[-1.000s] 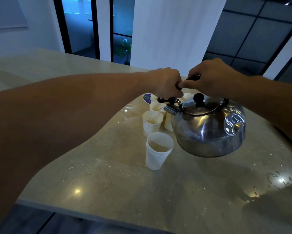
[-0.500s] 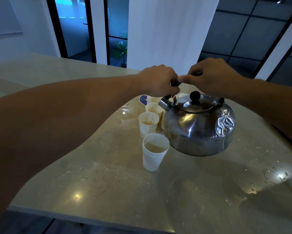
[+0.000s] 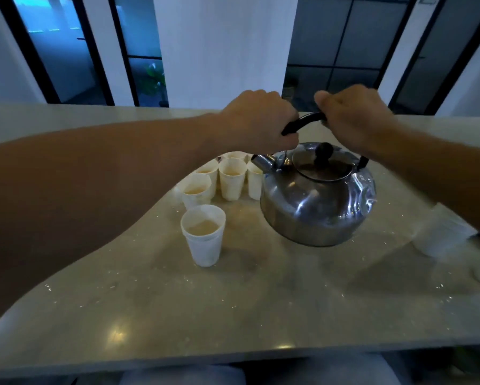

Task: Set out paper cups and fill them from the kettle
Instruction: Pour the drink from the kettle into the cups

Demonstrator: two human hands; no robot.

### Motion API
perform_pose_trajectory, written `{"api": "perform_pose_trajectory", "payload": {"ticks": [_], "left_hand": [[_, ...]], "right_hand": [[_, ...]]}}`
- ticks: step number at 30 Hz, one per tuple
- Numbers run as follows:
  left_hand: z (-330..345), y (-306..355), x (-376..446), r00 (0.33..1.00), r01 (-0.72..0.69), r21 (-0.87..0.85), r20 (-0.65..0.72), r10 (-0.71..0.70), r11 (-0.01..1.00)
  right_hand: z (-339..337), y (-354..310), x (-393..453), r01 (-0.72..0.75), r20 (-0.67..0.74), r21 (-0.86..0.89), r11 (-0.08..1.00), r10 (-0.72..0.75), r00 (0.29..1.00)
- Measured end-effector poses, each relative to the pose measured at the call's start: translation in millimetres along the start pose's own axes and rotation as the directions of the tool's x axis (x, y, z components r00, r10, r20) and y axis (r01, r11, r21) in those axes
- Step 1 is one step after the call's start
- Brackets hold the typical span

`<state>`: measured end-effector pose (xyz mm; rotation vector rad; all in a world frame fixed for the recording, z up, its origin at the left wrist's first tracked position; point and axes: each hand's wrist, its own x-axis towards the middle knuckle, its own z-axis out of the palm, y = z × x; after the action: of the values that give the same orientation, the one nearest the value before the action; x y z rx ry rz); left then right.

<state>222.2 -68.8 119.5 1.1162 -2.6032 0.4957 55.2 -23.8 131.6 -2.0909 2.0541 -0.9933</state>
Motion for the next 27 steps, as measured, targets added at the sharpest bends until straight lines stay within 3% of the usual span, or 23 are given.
{"api": "perform_pose_trajectory", "payload": {"ticks": [9, 14, 24, 27], "left_hand": [[52, 67, 41, 0.978, -0.113, -0.046, 0.169, 0.119, 0.993], [68, 77, 70, 0.976, -0.077, -0.075, 0.197, 0.09, 0.994], [97, 86, 98, 0.97, 0.003, -0.169, 0.238, 0.038, 0.986], [105, 88, 93, 0.976, 0.061, -0.215, 0.215, -0.014, 0.975]], "right_hand": [[17, 93, -29, -0.158, 0.046, -0.074, 0.985, 0.162, 0.986], [18, 117, -14, -0.109, 0.061, -0.191, 0.976, 0.123, 0.991], [35, 152, 2, -0.072, 0.003, -0.135, 0.988, 0.073, 0.997], [37, 160, 4, -0.055, -0.008, -0.198, 0.979, 0.055, 0.998]]}}
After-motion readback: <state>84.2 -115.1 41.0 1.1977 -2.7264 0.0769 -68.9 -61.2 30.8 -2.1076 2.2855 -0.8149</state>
